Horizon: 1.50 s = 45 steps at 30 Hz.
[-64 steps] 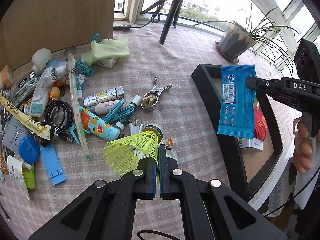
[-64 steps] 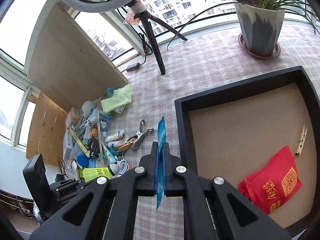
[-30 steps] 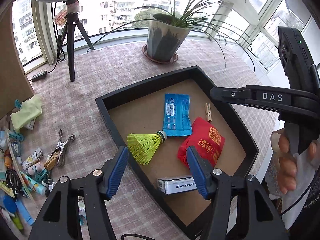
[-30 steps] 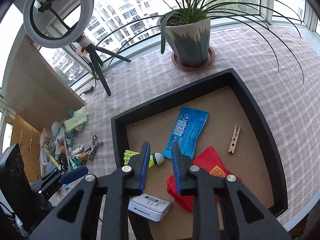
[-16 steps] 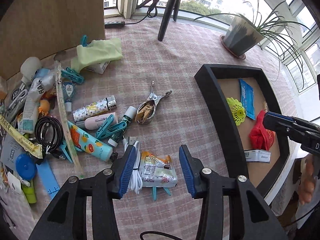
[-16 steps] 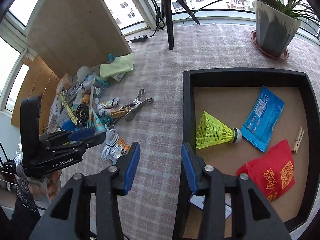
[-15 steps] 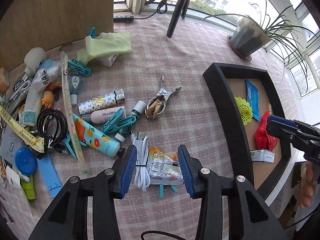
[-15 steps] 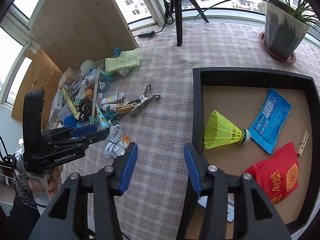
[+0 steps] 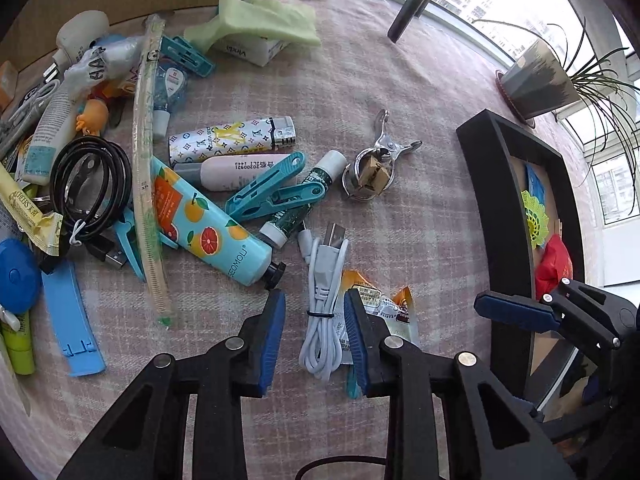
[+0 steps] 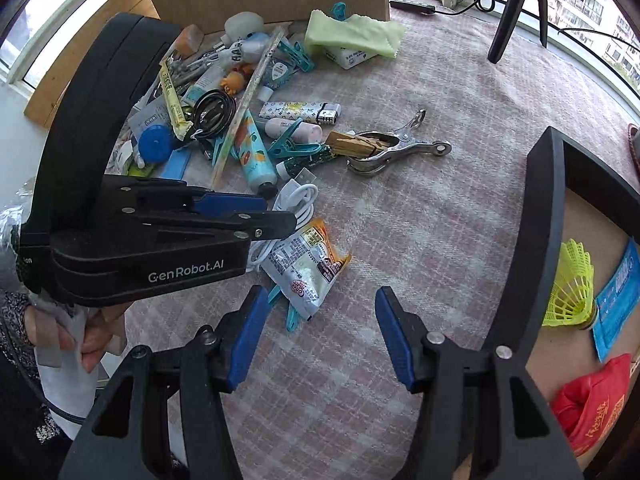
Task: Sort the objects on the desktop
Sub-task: 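Grasp the white USB cable with the left gripper while the right grasps the snack packet, then carry cable and snack packet into the tray and open both grippers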
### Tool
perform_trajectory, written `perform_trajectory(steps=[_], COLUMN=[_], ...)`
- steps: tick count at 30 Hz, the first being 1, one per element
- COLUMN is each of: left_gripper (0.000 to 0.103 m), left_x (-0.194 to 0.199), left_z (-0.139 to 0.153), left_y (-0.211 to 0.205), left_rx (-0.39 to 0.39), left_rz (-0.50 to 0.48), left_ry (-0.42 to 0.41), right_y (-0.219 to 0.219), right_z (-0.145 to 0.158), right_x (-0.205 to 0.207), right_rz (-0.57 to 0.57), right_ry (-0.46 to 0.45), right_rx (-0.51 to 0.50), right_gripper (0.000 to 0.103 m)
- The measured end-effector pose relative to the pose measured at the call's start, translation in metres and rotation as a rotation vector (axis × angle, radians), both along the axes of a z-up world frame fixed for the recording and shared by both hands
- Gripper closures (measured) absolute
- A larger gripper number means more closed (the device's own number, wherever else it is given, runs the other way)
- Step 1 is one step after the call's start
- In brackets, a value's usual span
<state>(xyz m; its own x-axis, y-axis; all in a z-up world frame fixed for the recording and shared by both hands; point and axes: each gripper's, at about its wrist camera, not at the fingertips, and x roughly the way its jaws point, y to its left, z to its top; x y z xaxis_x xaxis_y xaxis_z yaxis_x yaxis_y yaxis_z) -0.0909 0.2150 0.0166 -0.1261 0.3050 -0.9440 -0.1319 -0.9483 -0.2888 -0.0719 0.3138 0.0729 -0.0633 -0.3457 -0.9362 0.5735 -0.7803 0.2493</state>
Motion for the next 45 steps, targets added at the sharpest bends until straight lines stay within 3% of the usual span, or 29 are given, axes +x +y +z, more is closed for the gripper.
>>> perform_trajectory(steps=[7,22,24,26,31,35,45], left_gripper=[0.087,0.089,0.089,0.089,0.089,0.089,0.090], left_x=[-0.004,0.011,0.012,0.013,0.013,0.021,0.036], left_z=[-0.009,-0.009,-0.009,-0.008,-0.007,-0.006,0.015], left_y=[0.002,-0.050,-0.053,-0.056,-0.056,-0.056,-0.054], left_rx=[-0.005,0.022,0.024,0.023,0.015,0.008,-0.004], left_rz=[-0.008,0.077,0.083,0.087,0.095,0.101,0.110], left_ry=[-0.007,-0.006,-0.004,-0.002,-0.001,0.003,0.044], right_y=[-0.023,-0.062,-0.061,-0.057,-0.049,-0.044,0.014], right_z=[-0.010,-0.037,-0.037,-0.034,-0.031,-0.024,0.016], right_x=[0.006,-0.008,-0.013,-0.018,-0.023,-0.022,-0.037], right_rz=[0.088,0.201,0.176,0.148,0.113,0.083,-0.088], right_ry=[0.041,0.075,0.060,0.052,0.031,0.037,0.047], right_rx=[0.059,0.193,0.180,0.155,0.127,0.098,-0.041], right_gripper=[0.044,0.040,0.040,0.050,0.056,0.067,0.068])
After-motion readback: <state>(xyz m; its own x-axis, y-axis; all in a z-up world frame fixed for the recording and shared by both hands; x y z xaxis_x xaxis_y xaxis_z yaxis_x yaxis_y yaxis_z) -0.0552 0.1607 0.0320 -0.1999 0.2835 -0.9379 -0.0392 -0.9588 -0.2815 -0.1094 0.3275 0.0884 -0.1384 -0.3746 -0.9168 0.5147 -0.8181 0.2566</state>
